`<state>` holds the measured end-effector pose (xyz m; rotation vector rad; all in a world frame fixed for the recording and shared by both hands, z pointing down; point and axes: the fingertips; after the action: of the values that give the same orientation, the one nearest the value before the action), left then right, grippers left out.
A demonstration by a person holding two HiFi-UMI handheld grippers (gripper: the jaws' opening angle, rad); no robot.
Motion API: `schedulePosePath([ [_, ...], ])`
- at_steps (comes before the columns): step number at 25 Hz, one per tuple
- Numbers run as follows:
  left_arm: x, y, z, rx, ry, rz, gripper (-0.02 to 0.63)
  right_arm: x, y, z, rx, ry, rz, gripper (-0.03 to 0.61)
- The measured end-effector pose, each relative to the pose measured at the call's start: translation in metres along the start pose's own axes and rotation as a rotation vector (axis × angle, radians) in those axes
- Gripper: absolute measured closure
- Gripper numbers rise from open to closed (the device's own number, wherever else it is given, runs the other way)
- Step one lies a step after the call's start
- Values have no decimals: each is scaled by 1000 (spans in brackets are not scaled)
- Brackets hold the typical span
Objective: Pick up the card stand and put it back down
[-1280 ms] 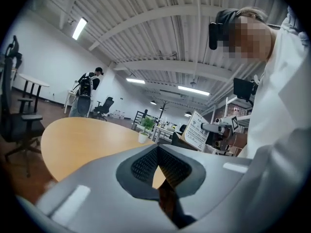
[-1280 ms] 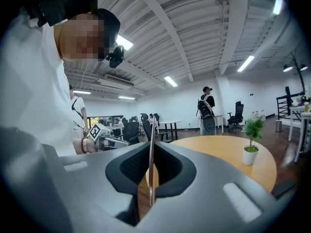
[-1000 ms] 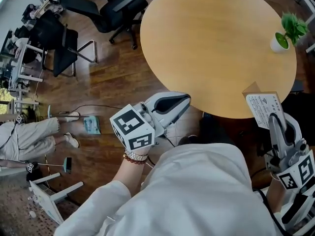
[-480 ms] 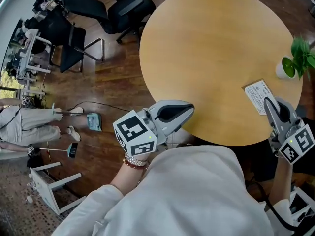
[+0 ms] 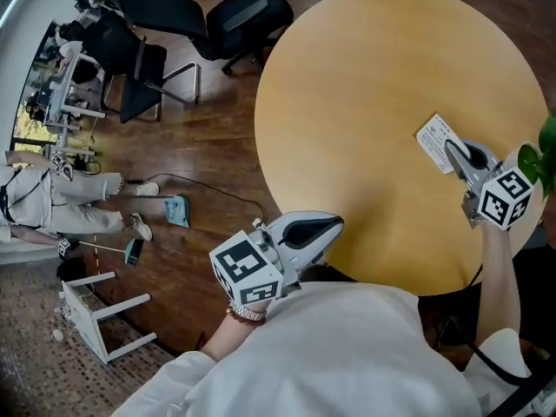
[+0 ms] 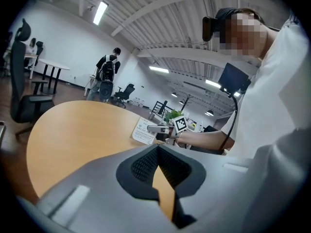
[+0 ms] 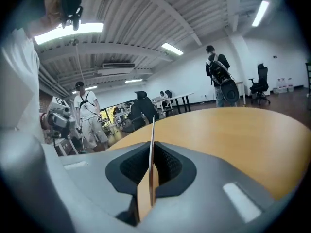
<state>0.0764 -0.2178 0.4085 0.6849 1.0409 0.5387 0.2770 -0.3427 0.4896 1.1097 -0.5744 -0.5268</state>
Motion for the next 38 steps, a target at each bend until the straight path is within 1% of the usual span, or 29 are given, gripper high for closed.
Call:
schedulePosePath([
  [1,-18,-4,10,-7,-8,-12,623,22,14,28,-19,0,26,557],
  [2,-24,-6,17,-11,-11,-24,623,34,24,45,-43,2,42,557],
  [3,-19,-5,20,-8,-8,-33,623,40,28,49,-60,6,50,557],
  [6,15,-2,16,2,11,-54,623,38,12,32,-50,11,38,557],
  [8,21,2,14,-6,-2,-81,623,35,3,29,-34,-14,17,557],
  [11,5,15,13,-25,-27,-125,623,34,13,48,-40,-71,-28,557],
  [13,-10,23,13,-30,-37,-139,623,37,21,63,-52,-91,-60,557],
  [15,-16,25,13,-32,-49,-157,623,37,27,70,-62,-101,-72,557],
  [17,-14,22,15,-33,-51,-167,624,36,29,70,-60,-105,-62,555],
  [21,-6,21,23,-49,-17,-165,624,39,27,69,-52,-89,-71,549],
  [22,-5,21,24,-55,-8,-166,624,39,28,69,-56,-86,-72,537],
  [25,-7,18,27,-67,10,-164,624,43,28,71,-61,-71,-49,449],
  [27,-11,15,28,-67,16,-160,624,48,30,68,-65,-36,-32,409],
  [30,-4,16,28,-63,35,-135,624,51,43,46,-73,55,19,370],
  [32,7,16,25,-57,53,-109,624,44,49,16,-57,115,63,364],
  [36,23,20,19,-31,98,-57,624,23,67,-44,-52,234,107,365],
  [38,34,19,15,-14,135,-17,624,7,64,-73,-20,281,129,368],
])
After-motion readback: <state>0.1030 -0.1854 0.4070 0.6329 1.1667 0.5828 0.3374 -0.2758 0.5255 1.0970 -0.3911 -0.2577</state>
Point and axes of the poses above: the fingertips, and each gripper's own axes: z forward along the fingers, x to its right, y out of its underside, and after that the axes turned 10 degrees about -z, right-handed
